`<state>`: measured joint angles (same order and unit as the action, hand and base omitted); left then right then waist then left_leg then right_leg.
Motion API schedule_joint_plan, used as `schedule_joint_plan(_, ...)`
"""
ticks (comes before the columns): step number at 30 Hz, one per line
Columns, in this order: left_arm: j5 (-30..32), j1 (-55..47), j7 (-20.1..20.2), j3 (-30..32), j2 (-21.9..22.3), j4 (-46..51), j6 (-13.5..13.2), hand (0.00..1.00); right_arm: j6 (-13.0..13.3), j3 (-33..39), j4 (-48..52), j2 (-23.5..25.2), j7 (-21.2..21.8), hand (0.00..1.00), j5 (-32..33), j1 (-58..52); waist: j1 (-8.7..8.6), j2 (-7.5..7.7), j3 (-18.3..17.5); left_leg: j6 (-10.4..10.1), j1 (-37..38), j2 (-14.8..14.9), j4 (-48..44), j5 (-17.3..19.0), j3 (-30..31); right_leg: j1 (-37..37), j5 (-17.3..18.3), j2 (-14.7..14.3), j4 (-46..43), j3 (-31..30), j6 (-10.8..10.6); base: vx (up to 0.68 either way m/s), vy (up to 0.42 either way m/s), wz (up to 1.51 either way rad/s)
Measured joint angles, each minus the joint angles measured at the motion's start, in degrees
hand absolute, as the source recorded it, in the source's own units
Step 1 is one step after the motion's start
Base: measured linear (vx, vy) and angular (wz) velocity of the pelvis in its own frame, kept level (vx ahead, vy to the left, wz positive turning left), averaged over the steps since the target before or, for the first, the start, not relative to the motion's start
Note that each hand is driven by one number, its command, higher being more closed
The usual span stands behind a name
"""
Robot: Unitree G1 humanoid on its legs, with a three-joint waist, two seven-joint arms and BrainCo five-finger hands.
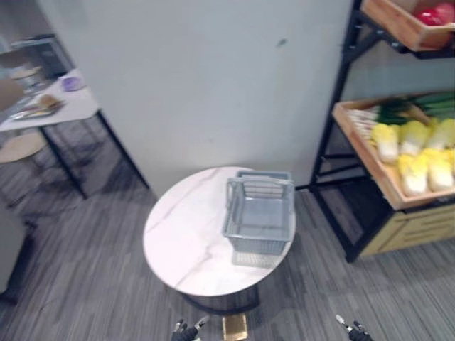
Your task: Pick vegetable in the basket
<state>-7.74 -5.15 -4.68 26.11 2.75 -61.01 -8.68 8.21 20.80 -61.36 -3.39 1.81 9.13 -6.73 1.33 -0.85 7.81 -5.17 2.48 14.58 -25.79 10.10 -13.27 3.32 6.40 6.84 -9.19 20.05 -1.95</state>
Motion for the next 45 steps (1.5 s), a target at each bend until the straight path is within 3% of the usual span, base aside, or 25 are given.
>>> schedule_joint_plan(2, -0.1, -0.1, -0.2, -0.5, -0.5, -1.0, 0.0, 0.00, 0.0, 2.6, -0.7, -0.2, 0.0, 0.00, 0.4, 1.4, -0.02, -0.48, -0.3, -0.6, 1.5, -1.0, 11.3, -3.5, 0.6, -1.6, -0.7, 0.2, 0.7, -0.1, -1.3, -0.07, 0.169, 0.16)
schedule_joint_plan(3, 0.0, -0.1, -0.2, -1.0, -0.9, -1.5, 0.0, 0.00, 0.1, 3.1, -1.4, -0.5, 0.0, 0.00, 0.4, 1.7, -0.11, -0.57, -0.5, -0.8, 2.2, -1.5, 13.7, -3.3, 1.0, -2.0, -1.2, 0.2, 1.4, -0.5, -2.0, -0.04, 0.197, 0.01)
schedule_joint_plan(4, 0.2, -0.2, -0.3, -2.7, -1.4, -2.7, 0.0, 0.00, 0.1, 3.6, -2.9, -0.9, -0.1, 0.00, 0.4, 2.2, -1.01, -1.61, -1.7, -1.6, 2.9, -1.9, 18.4, -2.6, 1.1, -2.2, -3.3, -0.5, 4.1, -1.4, -2.9, 0.00, 0.248, 0.04)
schedule_joint_plan(5, 0.1, -0.2, -0.3, -3.7, -2.1, -3.0, 0.1, 0.00, 0.0, 3.6, -4.1, -0.8, 0.0, 0.00, 0.4, 2.6, -1.38, -1.27, -2.0, -2.2, 2.6, -2.9, 20.4, -2.4, 0.2, -1.9, -6.0, -0.4, 7.6, -2.4, -3.3, 0.02, 0.201, -0.02)
schedule_joint_plan(8, 0.3, -0.6, -0.5, -6.3, -4.2, -3.4, 0.0, 0.00, -0.1, 3.4, -4.9, -0.5, 0.0, 0.00, 0.3, 2.3, -1.32, -0.41, -2.1, -1.5, 2.9, -5.5, 20.7, -2.0, -1.4, -0.7, -10.1, 0.6, 12.6, -5.0, -4.2, 0.04, 0.148, -0.27)
schedule_joint_plan(11, 2.5, -0.7, -0.6, -10.0, -6.3, -4.8, 0.1, 0.00, 0.0, 2.4, -4.8, -1.6, 0.0, 0.00, -0.2, 1.7, -2.68, -0.27, -2.7, -1.0, 4.5, -8.4, 22.1, -1.8, -2.0, -0.1, -10.9, 2.8, 13.3, -6.4, -5.4, 0.06, 0.164, -0.10)
schedule_joint_plan(16, 4.5, -0.8, -0.9, -12.4, -7.7, -5.1, 0.1, 0.00, -0.1, -1.1, -4.2, -2.5, -0.9, 0.00, -2.2, 3.5, -2.55, 0.08, -2.9, -1.0, 4.6, -9.0, 23.0, -1.8, -3.4, -1.9, -11.2, 2.7, 13.1, -8.2, -5.5, 0.02, 0.039, -0.18)
schedule_joint_plan(18, 4.6, -0.9, -1.3, -12.5, -7.8, -5.1, 0.1, 0.00, 0.0, -2.9, 0.1, -3.1, -2.1, 0.00, -4.5, 3.6, -2.64, 0.12, -2.9, -1.0, 4.7, -8.9, 23.3, -1.8, -4.1, -2.8, -11.4, 2.4, 13.1, -9.4, -5.4, 0.01, -0.018, -0.35)
schedule_joint_plan(23, 7.3, -1.5, -1.6, -12.7, -8.9, -5.1, 0.1, 0.00, 0.3, -7.7, 31.7, -9.1, -4.0, 0.00, -16.9, -0.5, -2.89, 0.66, -2.8, -0.5, 4.8, -9.0, 23.7, -1.4, -6.4, -5.1, -12.4, 1.6, 13.0, -13.6, -5.2, -0.04, -0.022, -0.40)
schedule_joint_plan(27, 9.0, -2.1, -1.4, -12.7, -10.3, -5.0, 0.1, 0.00, 0.9, -7.5, 44.1, -12.6, -4.2, 0.00, -24.6, -1.3, -3.47, 1.66, -3.0, -0.6, 4.8, -8.9, 23.7, -1.3, -6.7, -5.3, -12.5, 1.4, 13.1, -14.2, -5.3, -0.05, -0.030, -0.09)
schedule_joint_plan(33, 9.2, -3.7, -1.2, -13.0, -10.2, -5.0, 0.1, 0.00, 1.6, -10.9, 54.5, -17.4, -5.1, 0.00, -29.8, 1.7, -4.19, 1.62, -2.9, -0.6, 4.0, -8.9, 23.7, -1.3, -7.2, -6.5, -12.9, 1.3, 13.5, -15.0, -5.4, -0.04, -0.032, -0.07)
schedule_joint_plan(36, 9.2, -3.5, -1.2, -14.6, -10.2, -4.9, 0.1, 0.00, 2.2, -19.3, 55.1, -21.7, -5.8, 0.00, -31.9, 10.2, -3.84, 1.57, -2.5, -0.5, 2.7, -9.0, 23.6, -1.4, -7.2, -7.4, -14.0, 1.3, 14.4, -15.1, -5.2, -0.04, -0.041, -0.03)
schedule_joint_plan(38, 9.2, -3.3, -1.2, -15.1, -10.2, -4.7, 0.1, 0.00, 2.5, -25.0, 52.9, -23.1, -5.9, 0.00, -33.6, 17.0, -2.72, 1.34, -2.2, -0.5, 2.5, -8.9, 23.6, -1.5, -7.2, -7.6, -14.1, 1.2, 14.5, -15.1, -5.2, -0.03, -0.046, 0.03)
schedule_joint_plan(40, 9.1, -2.3, -1.4, -15.2, -10.2, -3.9, 0.1, 0.00, 2.6, -31.5, 46.6, -23.7, -5.9, 0.00, -34.1, 27.9, -1.25, 1.32, -0.8, -0.3, 1.5, -9.0, 23.5, -1.9, -6.2, -8.1, -14.3, 1.3, 14.3, -14.2, -5.0, -0.03, -0.047, 0.17)
schedule_joint_plan(45, 8.4, -0.4, -1.9, -15.1, -10.2, -2.8, 0.2, 0.00, 1.6, -37.7, 32.0, -23.2, -5.9, 0.00, -36.2, 45.6, 1.53, 2.04, 3.6, -0.3, -2.5, -8.6, 22.5, -3.0, -3.2, -10.2, -15.0, 1.3, 14.2, -12.1, -4.0, -0.04, -0.055, 0.29)
